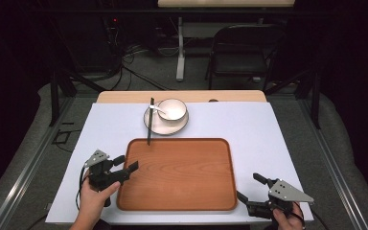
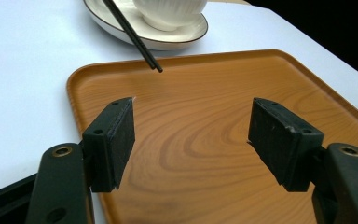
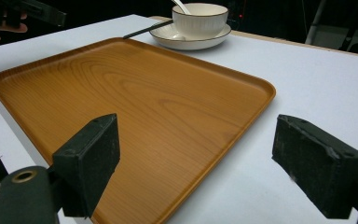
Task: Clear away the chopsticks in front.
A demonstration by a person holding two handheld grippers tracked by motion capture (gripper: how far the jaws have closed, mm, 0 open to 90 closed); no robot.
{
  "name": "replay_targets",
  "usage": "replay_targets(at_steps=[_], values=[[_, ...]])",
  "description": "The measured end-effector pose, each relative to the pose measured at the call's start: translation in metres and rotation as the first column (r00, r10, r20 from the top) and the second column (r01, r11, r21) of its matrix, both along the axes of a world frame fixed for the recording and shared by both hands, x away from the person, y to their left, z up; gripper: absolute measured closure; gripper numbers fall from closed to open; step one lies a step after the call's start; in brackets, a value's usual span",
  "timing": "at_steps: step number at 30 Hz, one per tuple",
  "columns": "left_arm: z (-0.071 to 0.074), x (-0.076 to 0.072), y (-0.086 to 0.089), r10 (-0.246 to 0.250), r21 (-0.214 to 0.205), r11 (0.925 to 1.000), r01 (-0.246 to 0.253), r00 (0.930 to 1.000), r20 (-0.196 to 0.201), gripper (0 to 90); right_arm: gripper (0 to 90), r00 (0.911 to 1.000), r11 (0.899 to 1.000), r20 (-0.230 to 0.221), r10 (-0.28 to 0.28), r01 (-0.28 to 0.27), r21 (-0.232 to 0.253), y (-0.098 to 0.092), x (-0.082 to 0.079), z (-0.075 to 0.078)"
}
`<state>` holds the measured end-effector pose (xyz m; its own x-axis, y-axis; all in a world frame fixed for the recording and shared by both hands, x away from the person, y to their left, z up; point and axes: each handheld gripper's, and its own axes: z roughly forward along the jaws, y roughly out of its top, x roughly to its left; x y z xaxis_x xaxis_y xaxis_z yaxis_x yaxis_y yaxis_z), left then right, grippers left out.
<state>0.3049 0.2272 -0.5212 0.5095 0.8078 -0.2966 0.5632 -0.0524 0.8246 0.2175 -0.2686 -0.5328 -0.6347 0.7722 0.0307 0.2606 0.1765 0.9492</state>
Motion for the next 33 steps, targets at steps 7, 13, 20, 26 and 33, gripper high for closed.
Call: replay_targets(at_steps=[7, 13, 20, 26, 33], values=[[0.005, 0.018, -0.007, -0.013, 0.024, 0.9996, 0.013, 0.9992, -0.037, 31.6, 14.5, 1.0, 1.0, -0.004, -0.004, 0.004, 0.004, 0.0, 0.0, 0.0], [0.011, 0.031, -0.009, -0.006, 0.051, 0.9986, 0.009, 0.9974, -0.072, 31.6, 14.5, 1.0, 1.0, -0.005, -0.004, 0.004, 0.002, 0.0, 0.001, 0.0], [0.019, 0.045, -0.013, -0.014, 0.099, 0.9949, 0.022, 0.9967, -0.08, 31.6, 14.5, 0.9999, 1.0, -0.012, -0.01, 0.01, 0.003, 0.0, 0.001, 0.0], [0.025, 0.059, -0.02, -0.013, 0.127, 0.9916, 0.024, 0.9961, -0.087, 31.6, 14.5, 0.9999, 1.0, -0.011, -0.012, 0.013, 0.004, -0.001, 0.001, 0.0], [0.028, 0.073, -0.028, -0.02, 0.157, 0.987, 0.036, 0.9946, -0.102, 31.6, 14.5, 0.9998, 1.0, -0.015, -0.017, 0.017, 0.007, -0.001, 0.001, 0.0]])
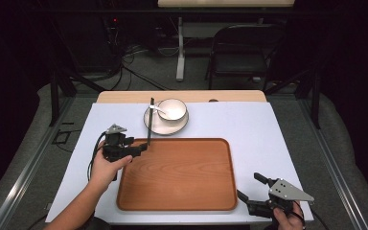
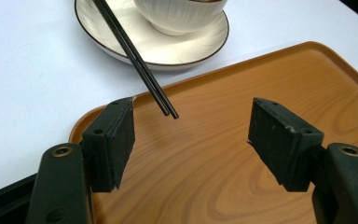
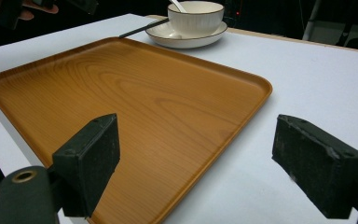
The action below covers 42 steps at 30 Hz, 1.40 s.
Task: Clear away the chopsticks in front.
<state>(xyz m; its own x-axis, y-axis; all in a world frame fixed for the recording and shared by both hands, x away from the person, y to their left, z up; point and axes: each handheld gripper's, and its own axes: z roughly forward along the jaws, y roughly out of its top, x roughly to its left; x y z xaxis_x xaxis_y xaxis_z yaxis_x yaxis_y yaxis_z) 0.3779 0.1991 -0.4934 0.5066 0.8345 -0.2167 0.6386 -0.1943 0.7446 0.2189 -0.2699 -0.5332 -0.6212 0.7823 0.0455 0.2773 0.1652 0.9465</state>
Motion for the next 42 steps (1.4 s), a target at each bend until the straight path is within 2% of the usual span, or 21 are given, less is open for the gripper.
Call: replay_targets(at_steps=[4, 9, 12, 16, 21, 24, 27, 29, 32, 35, 38, 42], values=[[0.003, 0.009, -0.002, 0.006, -0.001, 1.0, -0.006, 0.9999, -0.014, 31.6, 14.5, 1.0, 1.0, 0.0, 0.0, 0.0, -0.001, 0.0, 0.0, 0.0], [0.01, 0.021, -0.003, 0.025, -0.023, 0.9994, -0.025, 0.9997, -0.008, 32.6, 14.5, 1.0, 1.0, 0.003, 0.0, 0.0, -0.003, 0.0, 0.0, 0.0], [0.016, 0.029, -0.003, 0.031, -0.032, 0.999, -0.032, 0.9993, -0.019, 36.2, 14.5, 1.0, 1.0, 0.0, -0.002, 0.002, 0.0, 0.0, 0.0, 0.0], [0.024, 0.04, -0.004, 0.052, -0.015, 0.9985, -0.052, 0.9985, -0.019, 38.5, 14.5, 1.0, 1.0, 0.003, -0.002, 0.002, -0.002, -0.001, 0.0, 0.0], [0.031, 0.057, -0.006, 0.08, -0.018, 0.9966, -0.081, 0.9956, -0.049, 39.6, 14.5, 1.0, 1.0, 0.002, -0.006, 0.006, 0.002, -0.001, 0.0, 0.0], [0.032, 0.067, -0.009, 0.096, -0.017, 0.9951, -0.098, 0.9925, -0.076, 39.7, 14.5, 1.0, 1.0, 0.001, -0.009, 0.009, 0.002, -0.001, 0.0, 0.0], [0.031, 0.075, -0.013, 0.116, 0.001, 0.9932, -0.117, 0.9897, -0.084, 40.1, 14.5, 0.9999, 1.0, 0.005, -0.009, 0.009, -0.002, -0.002, -0.001, 0.0], [0.029, 0.081, -0.015, 0.126, 0.003, 0.9919, -0.127, 0.9861, -0.108, 40.3, 14.5, 0.9999, 1.0, 0.006, -0.01, 0.01, -0.001, -0.002, 0.0, 0.0], [0.025, 0.089, -0.018, 0.138, 0.01, 0.9904, -0.138, 0.9833, -0.119, 40.9, 14.5, 0.9999, 1.0, 0.006, -0.01, 0.01, -0.001, -0.002, 0.0, 0.0], [0.021, 0.096, -0.02, 0.161, 0.027, 0.9869, -0.159, 0.978, -0.132, 45.6, 14.5, 0.9999, 1.0, 0.007, -0.009, 0.009, -0.001, -0.002, 0.0, 0.0], [0.017, 0.106, -0.022, 0.178, 0.029, 0.984, -0.176, 0.9705, -0.162, 55.3, 14.5, 1.0, 1.0, 0.005, -0.009, 0.009, 0.0, -0.002, -0.001, 0.0], [0.014, 0.117, -0.024, 0.201, 0.047, 0.9796, -0.195, 0.9638, -0.176, 61.6, 14.5, 0.9999, 1.0, 0.008, -0.009, 0.009, 0.001, -0.003, 0.0, 0.0]])
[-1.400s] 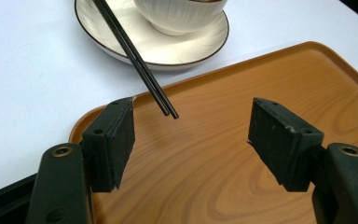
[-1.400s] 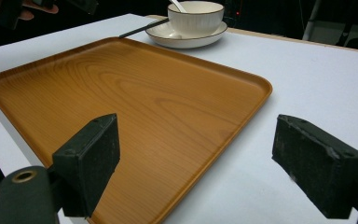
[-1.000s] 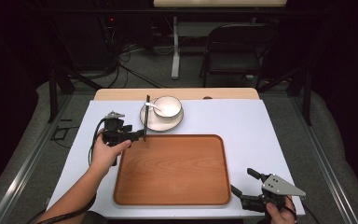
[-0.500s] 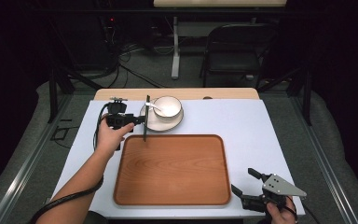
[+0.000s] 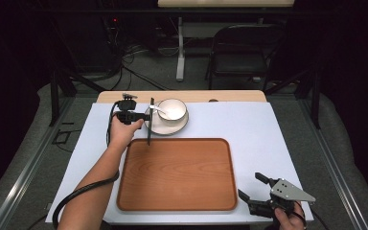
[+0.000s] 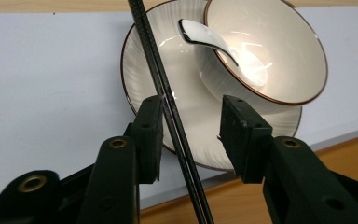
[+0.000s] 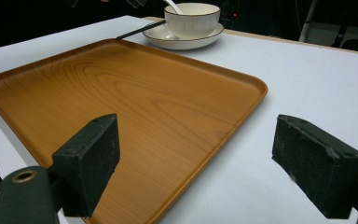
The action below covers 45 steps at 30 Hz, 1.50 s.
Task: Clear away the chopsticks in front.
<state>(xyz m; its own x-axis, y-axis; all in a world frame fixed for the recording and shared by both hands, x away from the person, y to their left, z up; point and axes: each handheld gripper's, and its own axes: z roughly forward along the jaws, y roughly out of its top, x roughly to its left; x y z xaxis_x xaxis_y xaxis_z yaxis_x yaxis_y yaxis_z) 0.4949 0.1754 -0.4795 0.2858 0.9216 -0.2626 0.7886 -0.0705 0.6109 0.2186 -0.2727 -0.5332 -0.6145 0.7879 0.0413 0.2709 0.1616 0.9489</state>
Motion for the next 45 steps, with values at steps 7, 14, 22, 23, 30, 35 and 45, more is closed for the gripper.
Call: replay_targets(at_steps=[7, 14, 22, 23, 30, 35, 45], values=[[-0.007, 0.014, -0.002, 0.031, 0.002, 0.9995, -0.031, 0.9983, -0.05, 71.1, 14.5, 1.0, 1.0, -0.003, 0.0, 0.0, 0.003, -0.001, 0.0, 0.0], [-0.015, 0.024, -0.004, 0.048, 0.009, 0.9988, -0.047, 0.9942, -0.097, 75.4, 14.5, 1.0, 1.0, -0.004, 0.001, -0.001, 0.003, -0.001, 0.0, 0.0], [-0.021, 0.03, -0.004, 0.073, 0.009, 0.9974, -0.072, 0.9895, -0.125, 77.8, 14.5, 1.0, 1.0, -0.003, 0.002, -0.002, 0.003, -0.001, 0.0, 0.0], [-0.021, 0.031, -0.004, 0.073, 0.007, 0.9973, -0.073, 0.9882, -0.135, 78.2, 14.5, 1.0, 1.0, -0.004, 0.002, -0.002, 0.003, -0.001, 0.0, 0.0], [-0.024, 0.034, -0.007, 0.085, -0.004, 0.9962, -0.087, 0.981, -0.174, 80.2, 14.5, 1.0, 1.0, -0.006, 0.002, -0.002, 0.004, -0.001, 0.0, 0.0], [-0.027, 0.037, -0.008, 0.097, 0.004, 0.9952, -0.098, 0.9771, -0.189, 81.1, 14.5, 1.0, 1.0, -0.005, 0.0, 0.0, 0.006, -0.001, 0.0, 0.0], [-0.03, 0.044, -0.006, 0.141, -0.016, 0.9885, -0.15, 0.9534, -0.267, 84.5, 14.5, 1.0, 1.0, -0.003, 0.0, 0.0, 0.007, -0.002, -0.001, 0.0]])
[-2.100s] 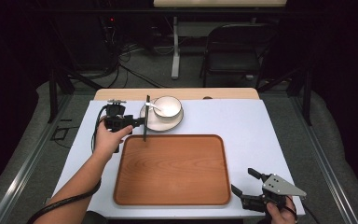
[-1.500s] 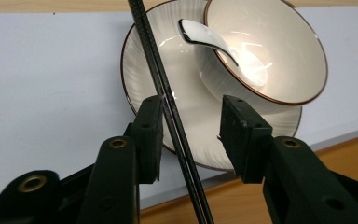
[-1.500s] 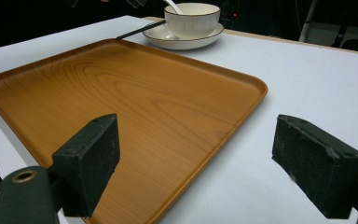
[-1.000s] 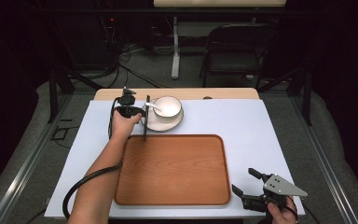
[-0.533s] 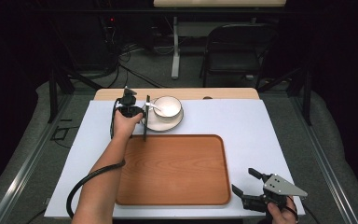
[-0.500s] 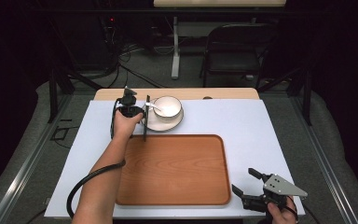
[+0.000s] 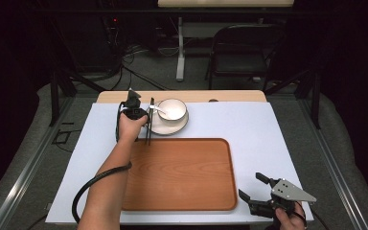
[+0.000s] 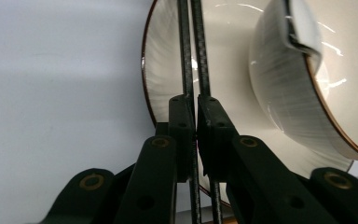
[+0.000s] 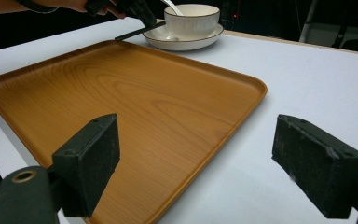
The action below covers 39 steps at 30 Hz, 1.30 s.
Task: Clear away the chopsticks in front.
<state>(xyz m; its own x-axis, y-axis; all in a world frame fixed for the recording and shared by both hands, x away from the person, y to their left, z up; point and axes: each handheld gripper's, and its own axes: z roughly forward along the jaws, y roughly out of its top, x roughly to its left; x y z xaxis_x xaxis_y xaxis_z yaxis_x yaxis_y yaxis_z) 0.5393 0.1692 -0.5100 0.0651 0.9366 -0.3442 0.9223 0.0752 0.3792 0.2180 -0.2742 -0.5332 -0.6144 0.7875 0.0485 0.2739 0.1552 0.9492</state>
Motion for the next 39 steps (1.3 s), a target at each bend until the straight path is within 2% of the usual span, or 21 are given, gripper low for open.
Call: replay_targets(at_steps=[9, 18, 25, 31, 39], values=[[0.0, 0.006, 0.0, 0.014, -0.019, 0.9997, -0.015, 0.9989, -0.044, 85.2, 14.5, 1.0, 1.0, 0.002, 0.0, 0.0, 0.004, 0.0, 0.0, 0.0], [0.003, 0.011, 0.0, 0.014, 0.003, 0.9999, -0.014, 0.9958, -0.091, 85.5, 14.5, 1.0, 1.0, 0.0, 0.001, -0.001, 0.002, 0.0, 0.0, 0.0], [0.004, 0.011, 0.002, 0.022, -0.004, 0.9997, -0.022, 0.9963, -0.083, 85.9, 14.5, 1.0, 1.0, 0.001, 0.001, -0.001, 0.003, 0.0, 0.0, 0.0], [0.013, 0.006, 0.01, 0.031, -0.022, 0.9993, -0.032, 0.9977, -0.06, 85.9, 14.5, 1.0, 1.0, 0.0, 0.002, -0.002, 0.002, 0.0, 0.0, 0.0], [0.022, -0.016, 0.029, 0.038, -0.059, 0.9974, -0.041, 0.9984, -0.041, 85.9, 14.5, 1.0, 1.0, 0.001, 0.003, -0.003, 0.001, 0.0, 0.0, 0.0]])
